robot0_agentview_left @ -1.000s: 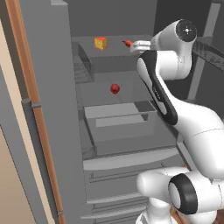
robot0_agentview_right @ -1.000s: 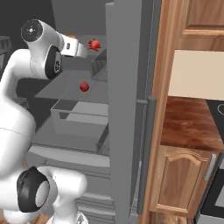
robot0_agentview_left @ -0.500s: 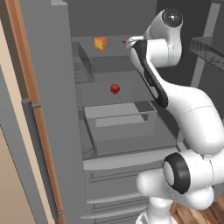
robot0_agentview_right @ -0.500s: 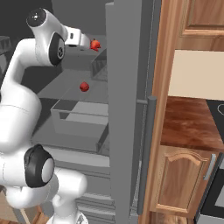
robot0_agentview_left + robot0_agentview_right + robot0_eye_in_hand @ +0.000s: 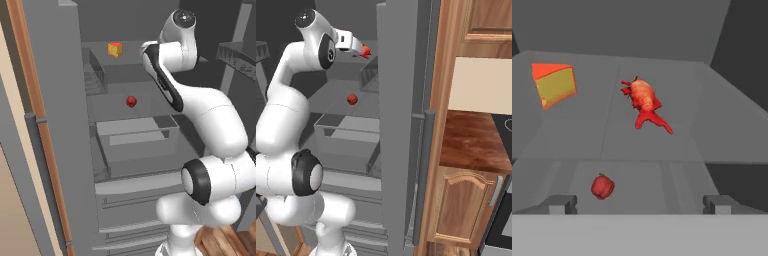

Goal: Take the cheese, fish, and bell pepper from the fridge and place them on the plate on the dining counter to create an appetizer plate.

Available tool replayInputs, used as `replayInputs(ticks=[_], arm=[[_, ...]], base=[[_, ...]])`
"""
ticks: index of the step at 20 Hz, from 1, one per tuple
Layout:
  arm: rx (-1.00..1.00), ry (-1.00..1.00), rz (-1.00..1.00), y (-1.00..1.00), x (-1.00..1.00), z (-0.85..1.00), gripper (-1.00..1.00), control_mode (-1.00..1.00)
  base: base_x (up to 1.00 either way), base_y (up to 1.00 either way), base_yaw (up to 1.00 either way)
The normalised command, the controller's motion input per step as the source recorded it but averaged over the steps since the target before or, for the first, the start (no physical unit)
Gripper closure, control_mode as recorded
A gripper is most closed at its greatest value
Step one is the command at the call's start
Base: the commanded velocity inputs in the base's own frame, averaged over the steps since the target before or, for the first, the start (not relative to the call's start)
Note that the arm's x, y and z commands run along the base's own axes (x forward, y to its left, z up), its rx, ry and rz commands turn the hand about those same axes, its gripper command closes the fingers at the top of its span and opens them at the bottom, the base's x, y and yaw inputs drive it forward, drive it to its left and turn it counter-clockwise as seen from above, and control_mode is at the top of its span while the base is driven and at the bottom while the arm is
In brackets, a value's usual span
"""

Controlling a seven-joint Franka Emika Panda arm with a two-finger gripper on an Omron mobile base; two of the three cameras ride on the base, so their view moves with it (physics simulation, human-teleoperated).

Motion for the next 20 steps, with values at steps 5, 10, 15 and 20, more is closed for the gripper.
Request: replayInputs(ticks=[5, 10, 15, 20], arm=[[0.00, 0.00, -0.04, -0.10, 0.55, -0.18, -1.00, -1.00], [0.00, -0.02, -0.03, -0.13, 0.38, 0.00, -1.00, -1.00], [0.00, 0.00, -0.04, -0.11, 0.35, 0.00, -1.00, -1.00], [0.00, 0.00, -0.04, 0.00, 0.46, 0.00, -1.00, -1.00]], base=[[0.00, 0.00, 0.00], [0.00, 0.00, 0.00], [0.00, 0.00, 0.00], [0.00, 0.00, 0.00]])
